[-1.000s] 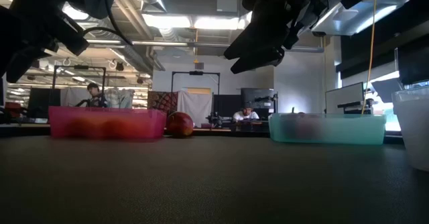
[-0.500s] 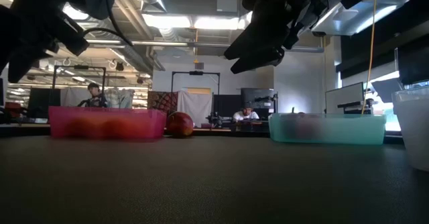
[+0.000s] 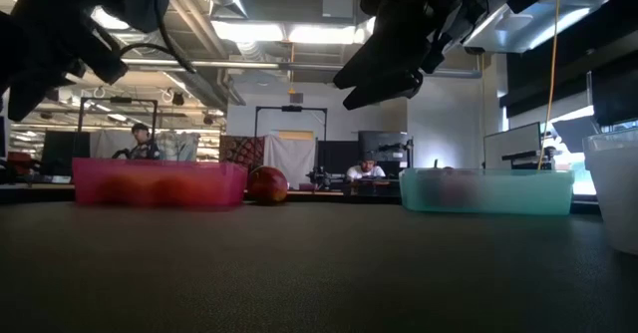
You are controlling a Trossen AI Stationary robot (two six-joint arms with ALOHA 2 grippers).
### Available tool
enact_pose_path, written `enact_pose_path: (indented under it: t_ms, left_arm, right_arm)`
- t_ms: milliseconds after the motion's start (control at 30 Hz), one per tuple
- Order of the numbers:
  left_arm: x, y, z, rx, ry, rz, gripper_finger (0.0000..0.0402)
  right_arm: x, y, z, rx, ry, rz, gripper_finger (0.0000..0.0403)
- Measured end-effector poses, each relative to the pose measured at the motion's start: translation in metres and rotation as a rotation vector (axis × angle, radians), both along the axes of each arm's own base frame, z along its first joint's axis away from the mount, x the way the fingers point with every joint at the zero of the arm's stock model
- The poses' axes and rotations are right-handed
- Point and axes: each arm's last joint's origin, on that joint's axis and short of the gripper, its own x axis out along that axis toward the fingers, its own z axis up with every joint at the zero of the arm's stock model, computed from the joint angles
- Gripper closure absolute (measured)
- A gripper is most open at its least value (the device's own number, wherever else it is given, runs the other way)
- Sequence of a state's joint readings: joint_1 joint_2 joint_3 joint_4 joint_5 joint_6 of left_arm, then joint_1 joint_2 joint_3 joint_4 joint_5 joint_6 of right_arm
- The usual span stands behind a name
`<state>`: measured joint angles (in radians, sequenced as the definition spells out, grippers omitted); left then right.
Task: Sort produce into baskets
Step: Put the apple into the transparent bin
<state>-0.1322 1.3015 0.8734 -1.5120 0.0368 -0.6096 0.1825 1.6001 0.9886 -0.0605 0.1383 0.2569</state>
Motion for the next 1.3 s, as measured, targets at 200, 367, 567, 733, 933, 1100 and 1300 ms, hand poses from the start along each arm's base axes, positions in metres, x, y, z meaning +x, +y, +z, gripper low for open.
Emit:
enact_pose_path:
  t_ms: [200,367,567,733,933,1100,1300]
  left_arm:
    - [0.010,-0.001,-0.013,-0.009,0.087,-0.038,0.0002]
    - [0.019,-0.003,-0.026,-0.029,0.151,-0.086,0.0002]
    - [0.018,-0.003,-0.037,-0.046,0.185,-0.110,0.0002]
    - [0.015,-0.003,-0.045,-0.057,0.191,-0.138,0.0005]
    - [0.013,-0.003,-0.045,-0.064,0.207,-0.154,0.0021]
    - [0.015,-0.004,-0.050,-0.105,0.258,-0.187,0.0038]
    - [0.020,-0.006,-0.070,-0.177,0.406,-0.230,0.0053]
  right_arm:
    - [0.000,0.000,0.000,0.000,-0.005,0.000,0.0164]
    - [0.000,0.000,0.000,-0.002,0.003,0.001,0.0164]
    - [-0.002,0.000,-0.005,-0.004,0.013,0.002,0.0164]
    - [-0.002,0.000,-0.005,-0.003,0.008,0.002,0.0164]
    - [-0.002,0.000,-0.005,-0.002,0.004,0.001,0.0164]
    - [-0.001,0.000,-0.004,0.000,-0.006,0.001,0.0164]
    - [-0.001,0.000,-0.004,0.001,-0.013,0.001,0.0164]
